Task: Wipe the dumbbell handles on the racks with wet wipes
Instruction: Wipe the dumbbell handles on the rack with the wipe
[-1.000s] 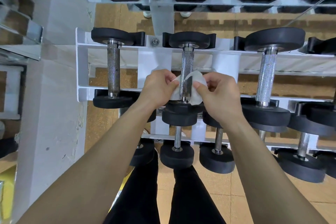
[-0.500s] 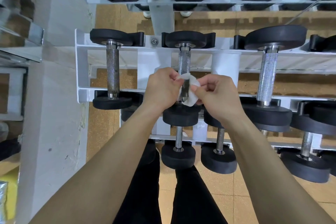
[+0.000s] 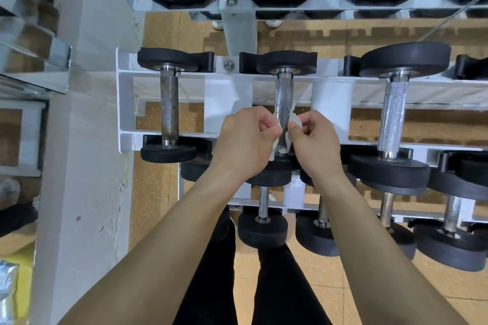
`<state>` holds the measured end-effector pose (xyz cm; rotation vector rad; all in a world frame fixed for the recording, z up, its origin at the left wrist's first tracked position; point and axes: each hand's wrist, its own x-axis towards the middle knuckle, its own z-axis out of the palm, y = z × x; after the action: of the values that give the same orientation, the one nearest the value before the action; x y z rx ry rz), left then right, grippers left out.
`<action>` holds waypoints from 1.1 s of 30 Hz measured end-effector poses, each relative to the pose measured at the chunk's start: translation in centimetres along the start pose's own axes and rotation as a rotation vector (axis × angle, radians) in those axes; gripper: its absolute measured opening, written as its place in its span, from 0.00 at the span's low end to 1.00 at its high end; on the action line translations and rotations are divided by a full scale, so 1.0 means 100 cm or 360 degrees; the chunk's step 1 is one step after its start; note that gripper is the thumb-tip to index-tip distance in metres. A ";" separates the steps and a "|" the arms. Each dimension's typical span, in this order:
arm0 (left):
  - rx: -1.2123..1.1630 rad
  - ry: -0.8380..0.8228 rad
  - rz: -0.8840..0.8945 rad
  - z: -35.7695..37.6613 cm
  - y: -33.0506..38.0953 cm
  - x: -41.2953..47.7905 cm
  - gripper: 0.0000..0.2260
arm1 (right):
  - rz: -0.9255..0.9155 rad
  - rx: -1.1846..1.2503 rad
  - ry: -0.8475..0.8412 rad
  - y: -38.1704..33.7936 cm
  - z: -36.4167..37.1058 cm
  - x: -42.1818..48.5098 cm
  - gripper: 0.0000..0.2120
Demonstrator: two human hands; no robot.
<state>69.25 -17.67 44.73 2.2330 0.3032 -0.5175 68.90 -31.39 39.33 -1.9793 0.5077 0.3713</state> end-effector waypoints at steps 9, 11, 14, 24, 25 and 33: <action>0.0011 0.0056 0.0003 -0.003 -0.006 -0.002 0.09 | -0.0019 -0.0005 0.0000 -0.004 0.000 0.002 0.05; 0.0037 0.0092 -0.0084 0.002 -0.008 0.004 0.08 | -0.0041 0.0081 0.0018 -0.009 -0.004 -0.005 0.07; 0.0070 0.0114 -0.0233 0.009 -0.017 0.016 0.07 | -0.0058 0.0210 0.0000 -0.019 -0.008 -0.019 0.07; 0.0156 0.0145 -0.0033 0.005 -0.009 0.005 0.05 | 0.0048 0.0196 0.0043 -0.012 0.004 -0.017 0.07; 0.0164 0.0136 0.0014 0.005 -0.007 0.001 0.04 | 0.0060 0.0147 0.0057 -0.011 0.005 -0.015 0.07; 0.0237 0.0143 -0.0214 0.013 -0.014 0.021 0.10 | 0.0000 0.0229 -0.0021 -0.022 -0.018 -0.032 0.06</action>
<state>70.25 -17.69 42.09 2.3959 0.4780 -0.5267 67.32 -31.52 43.24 -1.8370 0.5119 0.3382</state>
